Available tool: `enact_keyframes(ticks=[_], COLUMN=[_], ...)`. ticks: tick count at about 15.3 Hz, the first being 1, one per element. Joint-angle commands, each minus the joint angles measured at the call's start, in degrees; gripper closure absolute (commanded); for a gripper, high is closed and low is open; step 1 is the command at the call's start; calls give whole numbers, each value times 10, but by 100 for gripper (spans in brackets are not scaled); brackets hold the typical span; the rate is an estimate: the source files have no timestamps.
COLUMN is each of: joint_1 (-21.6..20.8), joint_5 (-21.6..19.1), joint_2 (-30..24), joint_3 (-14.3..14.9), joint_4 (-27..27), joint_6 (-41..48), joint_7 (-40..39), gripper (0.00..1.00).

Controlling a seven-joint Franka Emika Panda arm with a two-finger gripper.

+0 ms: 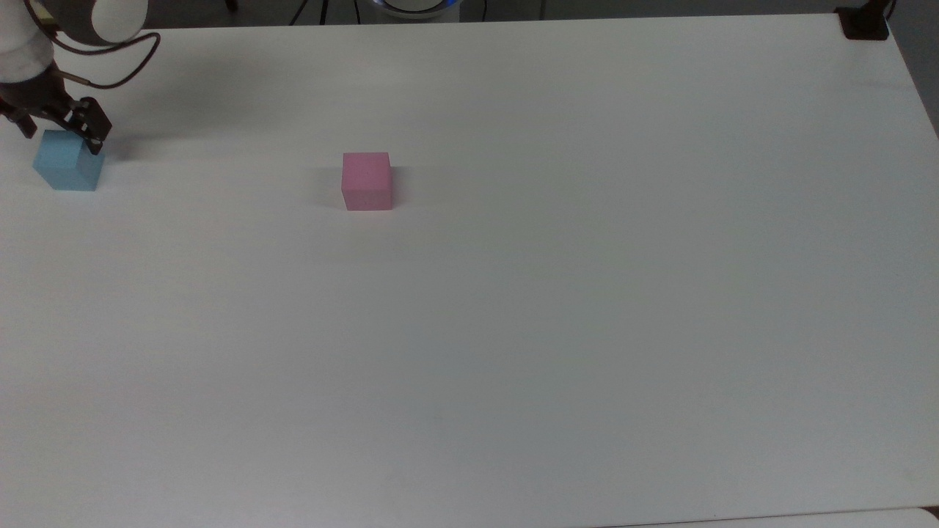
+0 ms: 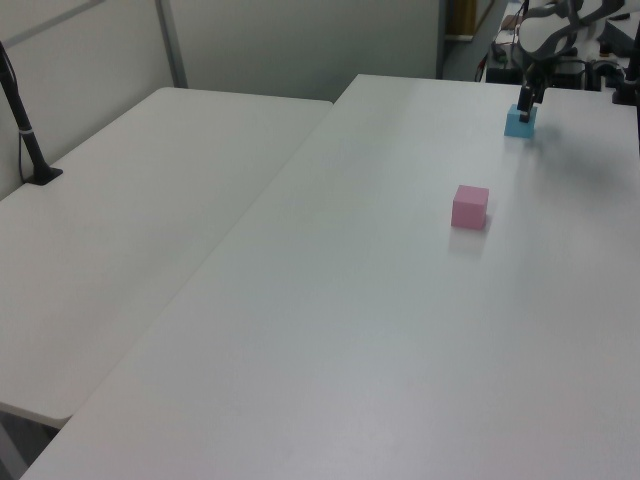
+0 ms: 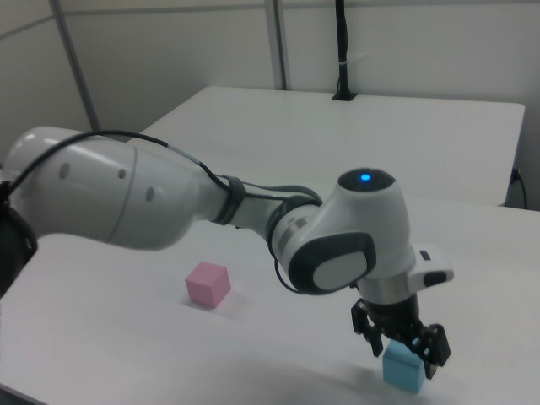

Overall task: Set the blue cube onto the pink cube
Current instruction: 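Close the gripper on the light-blue cube, then lift the light-blue cube and carry it over the pink cube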

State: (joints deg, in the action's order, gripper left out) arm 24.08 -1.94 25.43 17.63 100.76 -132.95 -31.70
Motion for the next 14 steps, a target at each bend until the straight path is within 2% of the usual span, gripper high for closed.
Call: enact_keyframes(ticks=[1,2,5,6,7,9,11,12,14], joint_1=[1,1,0,0,-1,-1,-4,-8,-9], joint_5=[-10,-14,-19,-19,-21,-26,-26,-26,-26], joint_2=[25,28,26,23,16,-3,-50,-74,-115], joint_3=[-8,-9,-15,-15,-16,-37,-56,-67,-109], joint_4=[-6,-18,-24,-25,-35,-36,-29,-26,-28], joint_6=[-13,-19,-16,-13,-7,4,15,48,126], joint_7=[12,13,34,42,43,44,47,52,62], gripper=[0,0,48,55,57,57,57,56,56])
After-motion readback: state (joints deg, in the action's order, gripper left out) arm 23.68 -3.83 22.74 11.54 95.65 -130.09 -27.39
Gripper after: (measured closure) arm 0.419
